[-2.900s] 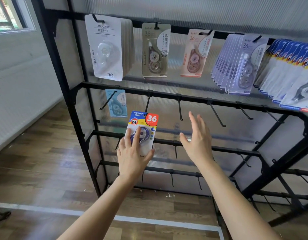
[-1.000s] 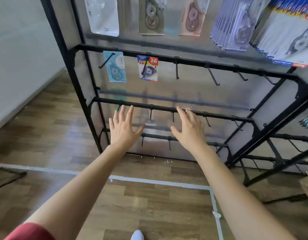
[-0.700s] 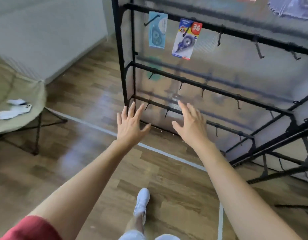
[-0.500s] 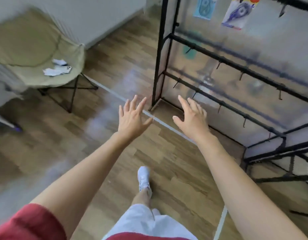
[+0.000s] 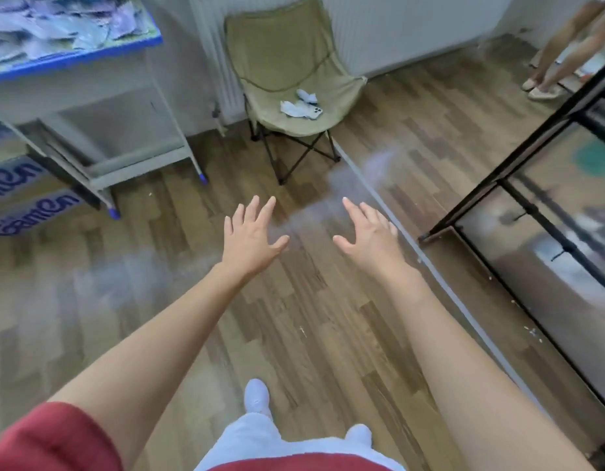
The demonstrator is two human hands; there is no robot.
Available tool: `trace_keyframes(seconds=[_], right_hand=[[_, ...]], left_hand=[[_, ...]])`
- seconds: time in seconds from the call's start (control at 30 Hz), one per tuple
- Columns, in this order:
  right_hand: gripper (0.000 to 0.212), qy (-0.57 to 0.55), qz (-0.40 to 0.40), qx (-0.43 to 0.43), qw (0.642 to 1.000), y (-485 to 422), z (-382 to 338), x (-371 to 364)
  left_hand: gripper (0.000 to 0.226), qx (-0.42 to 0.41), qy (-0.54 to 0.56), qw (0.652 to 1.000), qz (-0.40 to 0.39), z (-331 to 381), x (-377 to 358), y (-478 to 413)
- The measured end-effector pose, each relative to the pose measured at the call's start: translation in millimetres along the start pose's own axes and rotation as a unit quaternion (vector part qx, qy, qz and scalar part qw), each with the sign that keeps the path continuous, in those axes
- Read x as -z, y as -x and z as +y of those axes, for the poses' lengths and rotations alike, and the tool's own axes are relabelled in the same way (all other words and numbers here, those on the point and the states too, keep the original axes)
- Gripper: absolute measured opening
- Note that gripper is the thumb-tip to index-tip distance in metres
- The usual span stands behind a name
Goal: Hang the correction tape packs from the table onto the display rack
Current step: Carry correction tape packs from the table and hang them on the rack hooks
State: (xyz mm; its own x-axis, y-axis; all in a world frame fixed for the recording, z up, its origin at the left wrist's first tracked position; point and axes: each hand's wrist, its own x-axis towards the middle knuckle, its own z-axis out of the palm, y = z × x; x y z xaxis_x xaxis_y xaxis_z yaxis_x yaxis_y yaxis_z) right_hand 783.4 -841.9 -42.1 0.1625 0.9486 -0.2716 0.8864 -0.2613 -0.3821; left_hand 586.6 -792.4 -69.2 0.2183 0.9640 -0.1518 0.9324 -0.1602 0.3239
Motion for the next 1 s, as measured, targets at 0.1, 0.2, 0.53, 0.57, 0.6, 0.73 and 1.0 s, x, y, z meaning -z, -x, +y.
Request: trace_keyframes(seconds=[0.1,0.2,0.53,0.57,0.6,0.73,1.0], right_hand=[[0.069,0.016,-0.018,0.023,0.999,-32,-67,-24],[0.07,0.034,-0.03,0.05,0.998,-60,-130,-43],[0.067,0.051,-0.04,0.175,0.983,-166,-303,-77],[0.067,0.049,-0.041,0.184,0.981,-180,-319,-78],[0.067,0.049,-0.039,0.193,0.979,-195,-336,-79],[0.067,0.043,-0.017,0.228,0.972,-263,-400,-74],[0.066,0.045,-0.001,0.262,0.964,-390,-518,-55]], left_hand=[[0.071,0.035,0.001,0.999,0.008,-68,31,-10],[0.07,0.074,0.006,0.997,0.027,-130,59,-24],[0.07,0.19,0.044,0.978,0.079,-288,119,-79],[0.07,0.197,0.046,0.976,0.086,-303,126,-90],[0.07,0.203,0.045,0.974,0.094,-317,134,-102],[0.07,0.224,0.041,0.966,0.122,-368,171,-163],[0.07,0.238,0.064,0.956,0.161,-444,244,-279]])
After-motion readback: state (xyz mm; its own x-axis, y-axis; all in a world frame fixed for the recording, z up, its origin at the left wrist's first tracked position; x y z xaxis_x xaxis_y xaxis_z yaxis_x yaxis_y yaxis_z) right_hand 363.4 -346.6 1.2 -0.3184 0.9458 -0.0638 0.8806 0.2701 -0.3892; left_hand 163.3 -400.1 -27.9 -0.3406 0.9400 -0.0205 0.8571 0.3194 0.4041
